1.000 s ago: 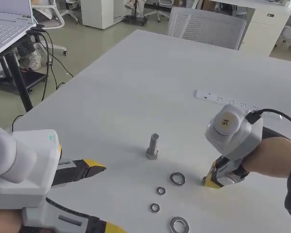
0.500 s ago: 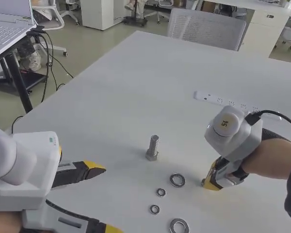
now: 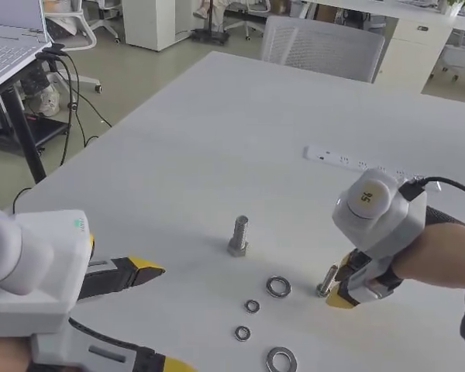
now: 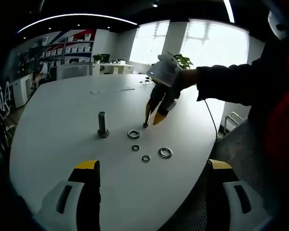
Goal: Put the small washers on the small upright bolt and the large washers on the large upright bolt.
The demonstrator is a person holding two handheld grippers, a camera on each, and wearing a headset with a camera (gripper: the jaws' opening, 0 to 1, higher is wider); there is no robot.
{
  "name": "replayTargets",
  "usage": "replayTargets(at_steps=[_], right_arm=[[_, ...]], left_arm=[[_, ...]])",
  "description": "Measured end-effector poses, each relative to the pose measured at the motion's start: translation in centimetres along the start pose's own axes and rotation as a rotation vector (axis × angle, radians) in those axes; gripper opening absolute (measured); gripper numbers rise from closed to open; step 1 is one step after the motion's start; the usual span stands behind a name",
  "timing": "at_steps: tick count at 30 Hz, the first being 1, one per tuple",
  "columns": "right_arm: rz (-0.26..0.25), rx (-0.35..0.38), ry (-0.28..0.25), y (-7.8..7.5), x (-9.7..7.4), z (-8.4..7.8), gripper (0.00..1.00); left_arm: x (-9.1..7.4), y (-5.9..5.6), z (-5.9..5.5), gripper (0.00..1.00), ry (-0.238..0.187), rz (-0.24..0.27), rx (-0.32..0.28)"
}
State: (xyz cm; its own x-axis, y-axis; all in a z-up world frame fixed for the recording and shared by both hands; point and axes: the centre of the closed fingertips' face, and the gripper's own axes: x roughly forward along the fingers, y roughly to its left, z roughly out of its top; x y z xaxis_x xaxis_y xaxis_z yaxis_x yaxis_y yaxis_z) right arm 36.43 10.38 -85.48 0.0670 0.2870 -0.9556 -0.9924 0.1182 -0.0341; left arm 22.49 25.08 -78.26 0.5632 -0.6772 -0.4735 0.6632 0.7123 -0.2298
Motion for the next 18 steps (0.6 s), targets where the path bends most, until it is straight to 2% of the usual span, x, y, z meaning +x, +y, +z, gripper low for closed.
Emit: replayTargets(at_steps=[11, 18], right_arm=[[-0.014, 0.019, -0.022, 0.9, -1.4, -0.7, 0.30], [-0.012, 0.027, -0.037, 2.4, -2.0, -1.2, 0.31]], left_arm=[[-0.1, 0.0, 0.1, 0.91, -0.007, 0.001, 0.005], [-0.2, 0.0, 0.2, 0.91, -0.010, 0.002, 0.007]])
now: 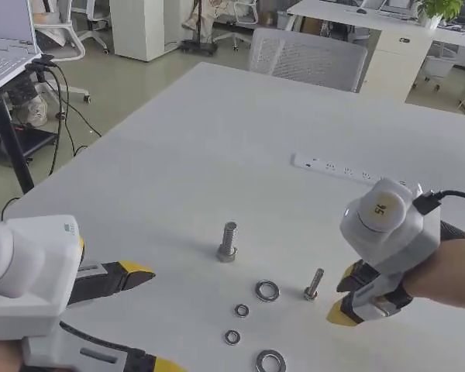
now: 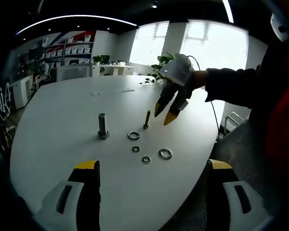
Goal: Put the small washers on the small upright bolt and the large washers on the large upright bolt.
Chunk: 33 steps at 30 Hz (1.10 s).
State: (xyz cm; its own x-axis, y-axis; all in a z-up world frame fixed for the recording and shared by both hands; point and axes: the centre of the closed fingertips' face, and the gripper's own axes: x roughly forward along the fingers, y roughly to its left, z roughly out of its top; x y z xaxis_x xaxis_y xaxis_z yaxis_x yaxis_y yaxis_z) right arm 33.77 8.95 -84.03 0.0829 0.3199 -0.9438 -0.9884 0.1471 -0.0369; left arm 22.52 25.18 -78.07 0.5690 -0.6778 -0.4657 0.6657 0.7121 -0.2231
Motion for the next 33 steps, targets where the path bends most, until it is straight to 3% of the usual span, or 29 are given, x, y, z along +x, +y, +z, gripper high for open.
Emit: replayTargets(at_steps=[7, 17, 25, 33], right_arm=[[0.000, -0.003, -0.007, 1.5, -0.7, -0.4, 0.31], [0.031, -0.031, -0.026, 3.8, -0.4, 0.7, 0.30], [0.046, -0.083, -0.039, 4.8, -0.3, 2.9, 0.30], [0.057, -0.159, -0.053, 5.2, 0.5, 6.6, 0.29]], left_arm=[[0.0, -0.1, 0.1, 0.91, 0.000, -0.001, 0.005], [0.0, -0.3, 0.1, 0.91, -0.003, -0.001, 0.008], [0.0, -0.3, 0.0, 0.91, -0.007, 0.000, 0.011], [-0.1, -0.4, 0.0, 0.91, -0.012, 0.001, 0.013]])
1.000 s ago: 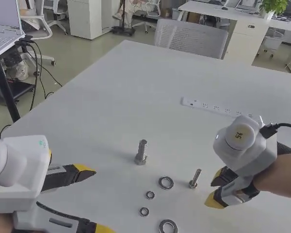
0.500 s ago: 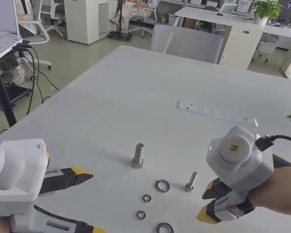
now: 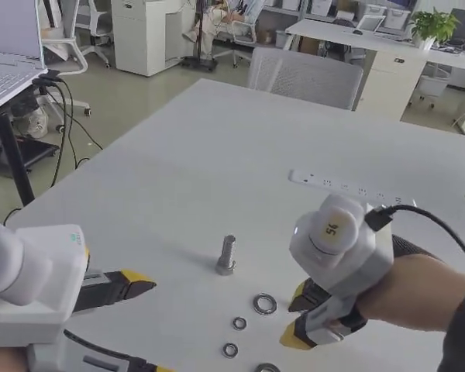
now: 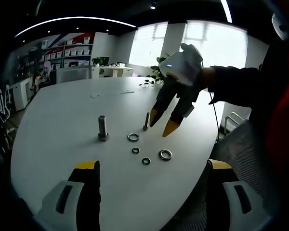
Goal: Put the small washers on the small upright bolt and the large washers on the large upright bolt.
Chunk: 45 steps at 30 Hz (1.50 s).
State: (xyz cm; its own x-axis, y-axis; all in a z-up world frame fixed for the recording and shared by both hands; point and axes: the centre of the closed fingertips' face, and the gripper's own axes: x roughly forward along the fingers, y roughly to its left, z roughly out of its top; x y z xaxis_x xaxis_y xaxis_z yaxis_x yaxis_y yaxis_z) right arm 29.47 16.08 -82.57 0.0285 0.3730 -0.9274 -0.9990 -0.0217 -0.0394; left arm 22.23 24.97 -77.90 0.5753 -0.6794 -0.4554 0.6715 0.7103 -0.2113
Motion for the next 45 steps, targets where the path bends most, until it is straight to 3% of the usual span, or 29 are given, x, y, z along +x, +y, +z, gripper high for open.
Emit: replayTargets(at_steps=[5, 15, 26, 45], right_arm=[[0.017, -0.039, 0.005, 0.0, 1.0, 1.6, 0.28], [0.046, -0.080, 0.022, -0.2, 3.5, 2.9, 0.23], [0.069, -0.097, 0.070, -0.4, 5.9, 2.4, 0.21], [0.062, -0.125, 0.089, -0.3, 6.5, 2.3, 0.18]], left_arm=[[-0.1, 0.1, 0.0, 0.91, -0.005, 0.001, 0.000], [-0.1, 0.1, 0.0, 0.91, -0.007, 0.004, -0.001], [-0.2, 0.2, 0.0, 0.91, -0.006, 0.005, -0.003], [-0.2, 0.1, -0.1, 0.91, -0.014, 0.000, -0.007]])
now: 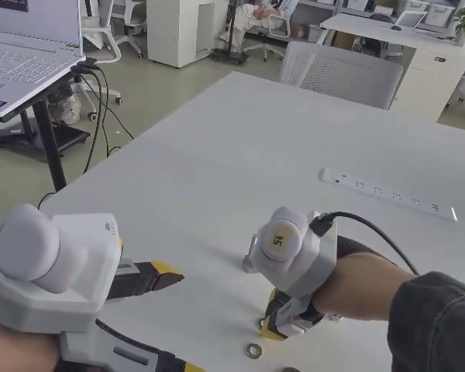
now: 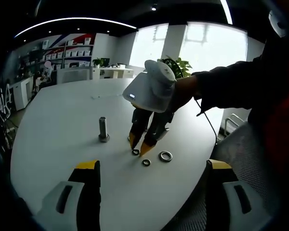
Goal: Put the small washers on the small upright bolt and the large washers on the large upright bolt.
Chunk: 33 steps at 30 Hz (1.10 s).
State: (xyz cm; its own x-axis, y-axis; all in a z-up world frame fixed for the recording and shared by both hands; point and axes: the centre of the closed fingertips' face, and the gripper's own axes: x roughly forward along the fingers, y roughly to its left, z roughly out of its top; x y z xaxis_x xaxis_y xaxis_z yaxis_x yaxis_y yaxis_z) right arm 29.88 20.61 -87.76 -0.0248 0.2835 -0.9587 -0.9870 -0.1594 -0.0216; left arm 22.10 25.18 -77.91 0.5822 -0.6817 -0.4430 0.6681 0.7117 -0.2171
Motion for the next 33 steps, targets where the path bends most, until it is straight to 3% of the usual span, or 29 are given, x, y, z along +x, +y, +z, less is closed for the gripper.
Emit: replayTargets(at_steps=[33], right_arm=[[-0.003, -0.007, 0.009, 0.07, -0.20, -0.47, 0.14]], left_arm=[[0.14, -0.03, 0.20, 0.89, -0.003, -0.003, -0.004]])
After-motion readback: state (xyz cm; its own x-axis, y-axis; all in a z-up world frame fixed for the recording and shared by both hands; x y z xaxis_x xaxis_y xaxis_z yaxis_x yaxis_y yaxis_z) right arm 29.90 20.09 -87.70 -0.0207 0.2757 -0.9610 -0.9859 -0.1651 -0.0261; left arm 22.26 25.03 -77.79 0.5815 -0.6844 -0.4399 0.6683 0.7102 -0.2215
